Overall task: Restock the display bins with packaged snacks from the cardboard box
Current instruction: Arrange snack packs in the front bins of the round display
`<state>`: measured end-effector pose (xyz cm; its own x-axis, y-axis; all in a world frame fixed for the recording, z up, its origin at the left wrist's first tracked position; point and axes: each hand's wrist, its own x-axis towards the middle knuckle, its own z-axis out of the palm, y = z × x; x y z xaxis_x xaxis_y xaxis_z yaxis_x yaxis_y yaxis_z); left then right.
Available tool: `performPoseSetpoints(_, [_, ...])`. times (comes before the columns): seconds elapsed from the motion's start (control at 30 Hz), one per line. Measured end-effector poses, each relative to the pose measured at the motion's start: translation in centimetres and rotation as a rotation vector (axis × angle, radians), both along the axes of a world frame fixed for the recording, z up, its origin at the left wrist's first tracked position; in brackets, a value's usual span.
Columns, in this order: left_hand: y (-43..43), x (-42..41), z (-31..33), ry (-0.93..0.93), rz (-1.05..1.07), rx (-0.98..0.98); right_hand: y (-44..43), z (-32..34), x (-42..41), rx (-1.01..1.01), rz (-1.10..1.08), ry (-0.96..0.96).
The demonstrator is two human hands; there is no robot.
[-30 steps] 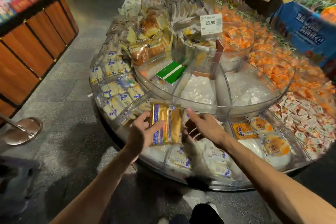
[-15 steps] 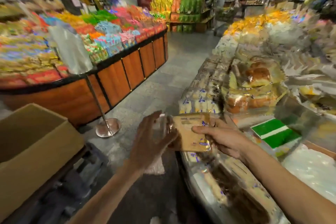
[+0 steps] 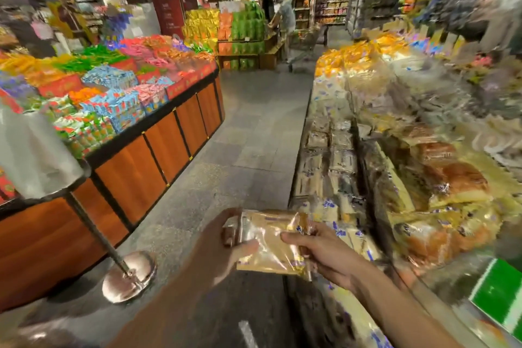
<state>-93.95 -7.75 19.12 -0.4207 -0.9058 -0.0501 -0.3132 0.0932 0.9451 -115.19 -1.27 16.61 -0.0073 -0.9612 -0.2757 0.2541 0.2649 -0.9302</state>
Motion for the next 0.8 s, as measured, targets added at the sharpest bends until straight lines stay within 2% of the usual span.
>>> performPoseSetpoints(0.1, [-5.9,0.7,-0.4,0.041,-0.119,0.100,-4.7,0.5,0.1,0.013,-0.010,-0.001])
performPoseSetpoints(0.2, [-13.0,1.1,-0.8,-0.068,-0.320,0.167,-10.1,1.3,0.0,0.046,0.064,0.079])
performPoseSetpoints(0.3, [-21.2,-0.1,-0.6,-0.242,-0.511,0.070,-16.1,1.6,0.9,0.058,0.165,0.280])
performPoseSetpoints(0.37, [-26.4,-0.9,-0.3,-0.297,-0.601,-0.027,-20.3,1.2,1.9,0.020,0.151,0.363])
performPoseSetpoints(0.5, [-35.7,-2.6,0.1,-0.179,-0.475,-0.062,-27.5,0.9,2.1,0.018,-0.113,0.217])
performPoseSetpoints(0.57, [-39.7,-4.1,0.2,-0.104,-0.409,-0.033,-30.5,0.8,1.7,0.025,-0.350,0.140])
performPoseSetpoints(0.63, [-43.0,-6.1,0.0,-0.099,-0.462,0.137,-32.8,-0.1,0.6,0.016,-0.573,-0.007])
performPoseSetpoints(0.73, [-46.3,-9.6,-1.2,-0.086,-0.594,0.471,-35.9,-1.7,-0.9,-0.021,-0.795,-0.287])
performPoseSetpoints(0.8, [-48.4,-12.8,-2.4,-0.013,-0.611,0.588,-38.2,-2.9,-2.3,-0.043,-0.921,-0.387])
